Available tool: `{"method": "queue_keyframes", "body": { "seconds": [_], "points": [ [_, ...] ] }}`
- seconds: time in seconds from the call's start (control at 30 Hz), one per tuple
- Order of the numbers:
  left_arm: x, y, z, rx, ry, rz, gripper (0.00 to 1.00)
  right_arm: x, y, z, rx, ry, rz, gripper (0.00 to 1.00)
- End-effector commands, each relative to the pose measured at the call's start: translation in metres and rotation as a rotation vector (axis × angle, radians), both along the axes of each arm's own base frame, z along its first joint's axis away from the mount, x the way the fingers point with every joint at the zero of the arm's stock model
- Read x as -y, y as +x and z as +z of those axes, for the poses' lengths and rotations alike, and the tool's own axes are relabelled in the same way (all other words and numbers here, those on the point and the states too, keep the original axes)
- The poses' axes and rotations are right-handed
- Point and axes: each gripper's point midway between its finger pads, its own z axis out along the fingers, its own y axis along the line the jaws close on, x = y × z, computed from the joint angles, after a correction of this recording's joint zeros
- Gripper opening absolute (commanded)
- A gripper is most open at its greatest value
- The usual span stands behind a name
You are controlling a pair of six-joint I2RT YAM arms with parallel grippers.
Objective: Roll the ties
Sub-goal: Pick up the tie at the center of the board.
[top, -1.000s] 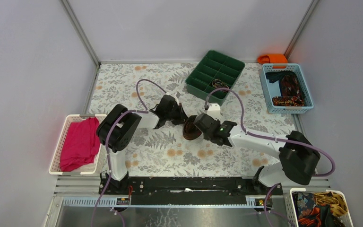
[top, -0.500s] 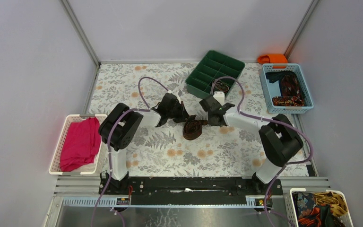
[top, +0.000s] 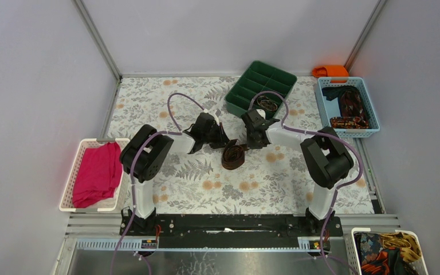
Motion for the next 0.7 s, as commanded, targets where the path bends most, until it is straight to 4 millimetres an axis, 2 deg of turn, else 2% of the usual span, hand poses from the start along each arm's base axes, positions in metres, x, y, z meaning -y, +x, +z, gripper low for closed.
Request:
{"method": "queue_keyframes", "body": {
  "seconds": [0.0,0.13,0.2,0.23,0.3,0.37,0.4,0.5,0.57,0.6,0.67],
  "points": [
    [-0.015,-0.023,-0.044,-0.103,0.112,-0.017,0.00,-0.017,-0.017,-0.001,-0.052,0.097,0.074,0.00],
    [-0.014,-0.023,-0.046,-0.106,0.111,-0.021,0.00,-0.022,-0.027,0.008,-0.058,0.144,0.098,0.00],
    [-0.013,-0.024,-0.046,-0.106,0.110,-0.022,0.00,-0.015,-0.030,0.012,-0.048,0.125,0.073,0.03],
    [-0.012,-0.024,-0.046,-0.107,0.111,-0.024,0.00,-0.008,-0.028,0.016,-0.029,0.103,0.046,0.08],
    [-0.010,-0.025,-0.046,-0.106,0.111,-0.027,0.00,0.006,-0.024,0.025,0.016,0.060,-0.020,0.37],
    [-0.009,-0.026,-0.046,-0.107,0.114,-0.029,0.00,0.014,-0.024,0.037,0.054,0.050,-0.058,0.49],
    [-0.009,-0.027,-0.046,-0.107,0.115,-0.032,0.00,0.014,-0.028,0.044,0.061,0.072,-0.057,0.50],
    [-0.008,-0.028,-0.046,-0.106,0.118,-0.034,0.00,0.002,-0.045,0.062,0.055,0.190,-0.025,0.50],
    [-0.007,-0.028,-0.045,-0.104,0.117,-0.035,0.00,-0.004,-0.059,0.064,0.041,0.244,0.000,0.45],
    [-0.007,-0.028,-0.045,-0.102,0.117,-0.036,0.00,-0.008,-0.066,0.062,0.026,0.264,0.014,0.39],
    [-0.005,-0.028,-0.046,-0.103,0.118,-0.040,0.00,-0.012,-0.081,0.053,-0.023,0.287,0.032,0.17]
  ]
}}
